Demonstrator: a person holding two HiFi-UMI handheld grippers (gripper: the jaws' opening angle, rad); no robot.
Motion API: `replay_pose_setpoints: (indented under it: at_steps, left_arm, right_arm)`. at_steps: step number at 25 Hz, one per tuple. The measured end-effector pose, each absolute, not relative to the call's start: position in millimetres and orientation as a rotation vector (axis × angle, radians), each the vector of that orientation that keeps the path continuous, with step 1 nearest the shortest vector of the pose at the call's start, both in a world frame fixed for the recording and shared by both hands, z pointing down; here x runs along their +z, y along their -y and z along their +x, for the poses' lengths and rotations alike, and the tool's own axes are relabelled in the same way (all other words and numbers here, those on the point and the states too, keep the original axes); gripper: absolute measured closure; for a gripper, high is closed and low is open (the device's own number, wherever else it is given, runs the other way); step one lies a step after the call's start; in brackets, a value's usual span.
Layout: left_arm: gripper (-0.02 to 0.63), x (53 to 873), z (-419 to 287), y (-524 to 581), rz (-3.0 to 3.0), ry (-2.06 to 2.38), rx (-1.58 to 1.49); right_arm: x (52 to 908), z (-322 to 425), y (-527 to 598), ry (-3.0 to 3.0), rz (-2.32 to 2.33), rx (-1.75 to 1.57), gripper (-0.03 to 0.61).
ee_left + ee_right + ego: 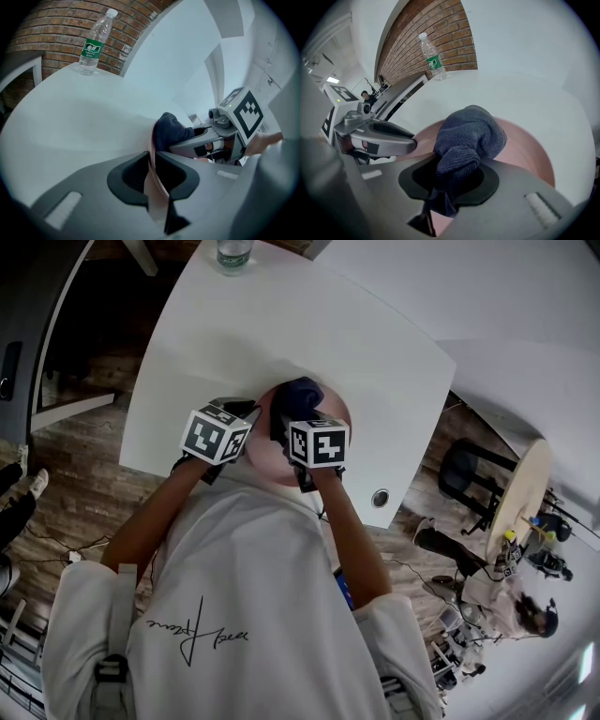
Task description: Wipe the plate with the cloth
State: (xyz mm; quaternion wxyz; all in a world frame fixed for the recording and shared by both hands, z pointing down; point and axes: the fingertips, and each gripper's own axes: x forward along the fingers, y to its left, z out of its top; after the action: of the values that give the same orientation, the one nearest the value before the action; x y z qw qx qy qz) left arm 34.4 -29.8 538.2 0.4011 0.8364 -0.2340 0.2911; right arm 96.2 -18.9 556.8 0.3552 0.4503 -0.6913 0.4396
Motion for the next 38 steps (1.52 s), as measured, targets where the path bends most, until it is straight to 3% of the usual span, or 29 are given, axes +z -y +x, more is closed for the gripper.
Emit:
replay_pose_setpoints:
  at_steps: [38]
  left_arm:
    - [0.558,538,36,32,2.097,0.603,0.710]
  right_arm:
    - [556,58,-15,1.841,0.963,1.132,0.474]
